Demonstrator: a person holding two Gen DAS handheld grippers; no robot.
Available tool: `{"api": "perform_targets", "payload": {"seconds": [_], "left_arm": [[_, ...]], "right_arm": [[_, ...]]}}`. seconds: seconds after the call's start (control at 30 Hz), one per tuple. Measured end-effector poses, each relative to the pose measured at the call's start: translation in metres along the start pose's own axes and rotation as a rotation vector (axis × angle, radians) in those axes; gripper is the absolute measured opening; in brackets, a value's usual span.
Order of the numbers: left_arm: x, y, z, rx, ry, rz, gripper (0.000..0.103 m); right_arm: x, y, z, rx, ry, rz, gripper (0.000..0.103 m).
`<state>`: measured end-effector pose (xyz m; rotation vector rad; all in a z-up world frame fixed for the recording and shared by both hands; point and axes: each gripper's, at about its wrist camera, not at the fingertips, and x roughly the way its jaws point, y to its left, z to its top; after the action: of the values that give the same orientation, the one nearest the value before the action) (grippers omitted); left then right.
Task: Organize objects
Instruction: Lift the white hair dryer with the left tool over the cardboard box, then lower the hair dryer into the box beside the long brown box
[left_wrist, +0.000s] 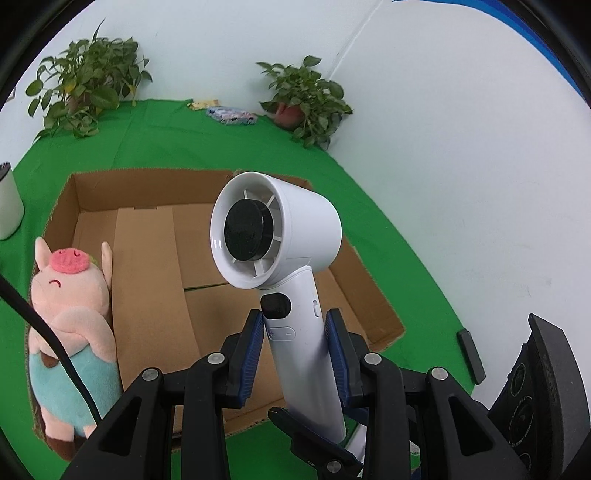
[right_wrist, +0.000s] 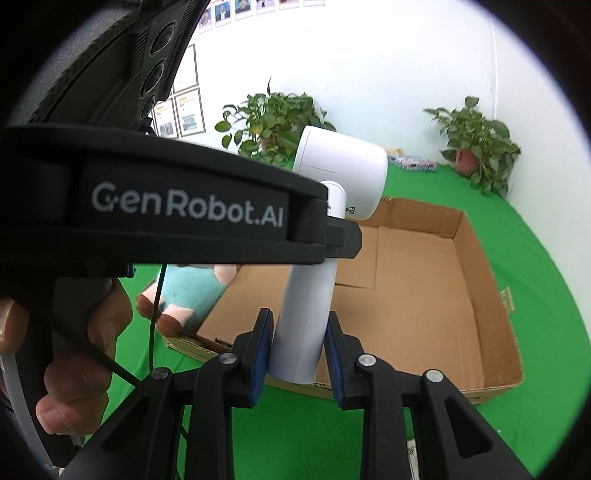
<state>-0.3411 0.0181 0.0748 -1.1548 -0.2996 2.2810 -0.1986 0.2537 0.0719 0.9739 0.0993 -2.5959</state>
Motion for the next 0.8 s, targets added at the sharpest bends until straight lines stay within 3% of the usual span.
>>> {"api": "perform_targets", "payload": {"seconds": [0.37,0.8], "left_arm": [[0.072,0.039,0.004,-0.074,0.109,0.063,0.031],[0.112,0.068,0.003,-0.119,0.194,0.11,0.031]], "right_arm": [[0.057,-0.03,-0.004,0.072,0.099,0.075,0.025],[0.09,-0.036,-0.01,0.115,0.183,0.136,0.025]]}}
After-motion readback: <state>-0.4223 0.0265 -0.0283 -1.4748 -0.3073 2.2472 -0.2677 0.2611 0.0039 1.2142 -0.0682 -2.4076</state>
